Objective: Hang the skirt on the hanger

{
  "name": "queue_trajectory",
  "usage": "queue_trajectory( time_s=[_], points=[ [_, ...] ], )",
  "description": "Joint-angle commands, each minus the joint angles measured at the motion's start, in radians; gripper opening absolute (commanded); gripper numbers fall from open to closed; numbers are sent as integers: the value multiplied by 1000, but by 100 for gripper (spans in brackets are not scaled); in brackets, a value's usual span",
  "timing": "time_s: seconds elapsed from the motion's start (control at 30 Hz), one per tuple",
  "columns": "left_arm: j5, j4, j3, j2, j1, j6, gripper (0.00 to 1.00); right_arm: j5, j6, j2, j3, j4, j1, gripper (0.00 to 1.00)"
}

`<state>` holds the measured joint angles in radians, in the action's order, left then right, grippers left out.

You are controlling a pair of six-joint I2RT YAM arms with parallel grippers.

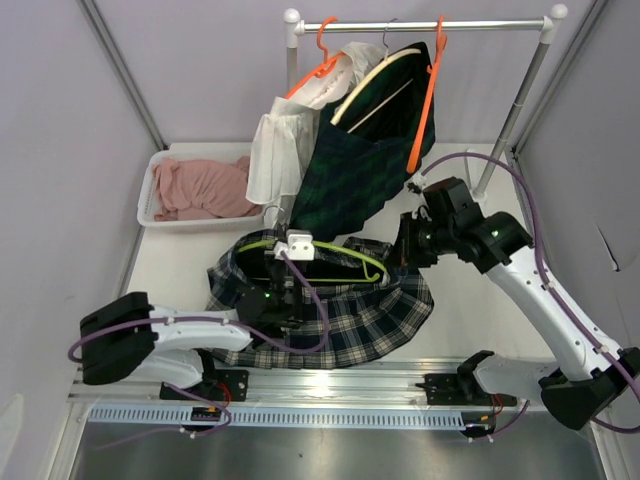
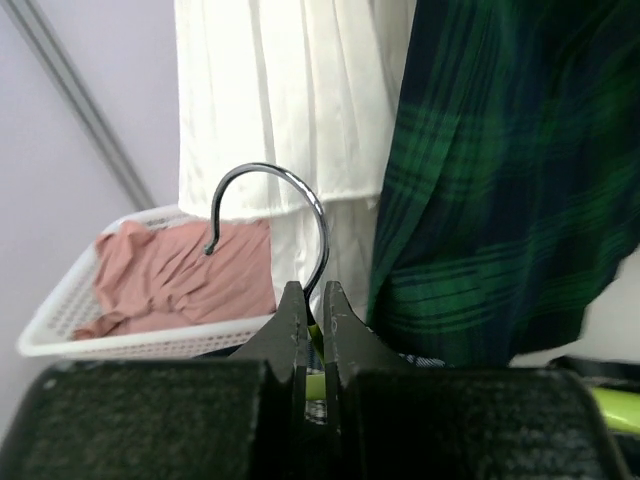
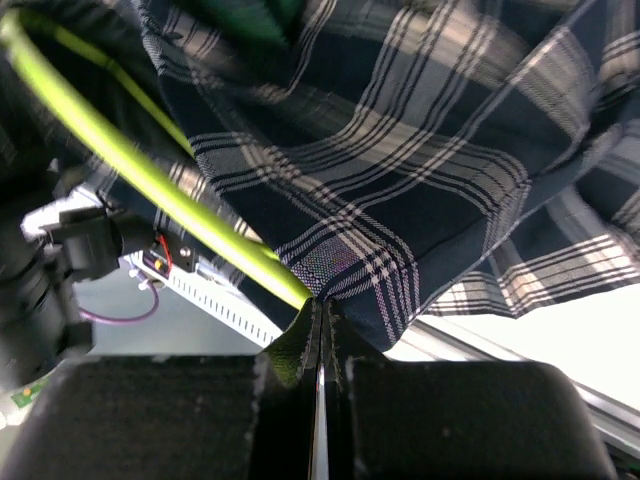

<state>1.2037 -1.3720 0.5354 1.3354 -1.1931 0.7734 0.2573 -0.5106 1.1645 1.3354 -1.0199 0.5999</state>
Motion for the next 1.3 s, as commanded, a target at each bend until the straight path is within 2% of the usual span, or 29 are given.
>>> queue_trajectory(
  time_s=[0.0, 0.03, 0.07, 0.13, 0.23, 0.27, 0.4, 0.6, 0.7, 0.97, 1.07, 1.27],
  points=[
    [-199, -69, -14, -94, -65, -12, 0, 62, 34, 26, 140, 115, -35, 0],
    [-272, 184, -3, -134, -65, -154, 0, 65, 37, 37, 166, 112, -40, 0],
    [-320, 300, 3, -210, -56, -225, 0, 63, 43, 44, 177, 109, -43, 0],
    [-407, 501, 30, -258, -46, -337, 0, 68, 50, 58, 195, 100, -58, 0],
    [-473, 630, 72, -289, -43, -393, 0, 83, 57, 69, 206, 99, -78, 0],
    [-559, 753, 98, -294, -36, -414, 0, 86, 58, 76, 211, 99, -86, 0],
    [-725, 948, 150, -297, -22, -494, 0, 97, 61, 95, 222, 92, -101, 0],
    [-872, 1120, 202, -311, 0, -543, 0, 54, 81, 98, 228, 52, -130, 0],
    [-909, 1149, 209, -324, 16, -557, 0, 50, 84, 80, 245, 29, -156, 0],
    [-1098, 1183, 247, -326, 55, -582, 0, -65, 101, 136, 490, -152, -154, 0],
    [-1168, 1192, 265, -311, 55, -595, 0, -144, 86, 158, 559, -192, -106, 0],
    [-1274, 1182, 294, -278, 55, -631, 0, -345, 40, 190, 574, -220, 37, 0]
  ],
)
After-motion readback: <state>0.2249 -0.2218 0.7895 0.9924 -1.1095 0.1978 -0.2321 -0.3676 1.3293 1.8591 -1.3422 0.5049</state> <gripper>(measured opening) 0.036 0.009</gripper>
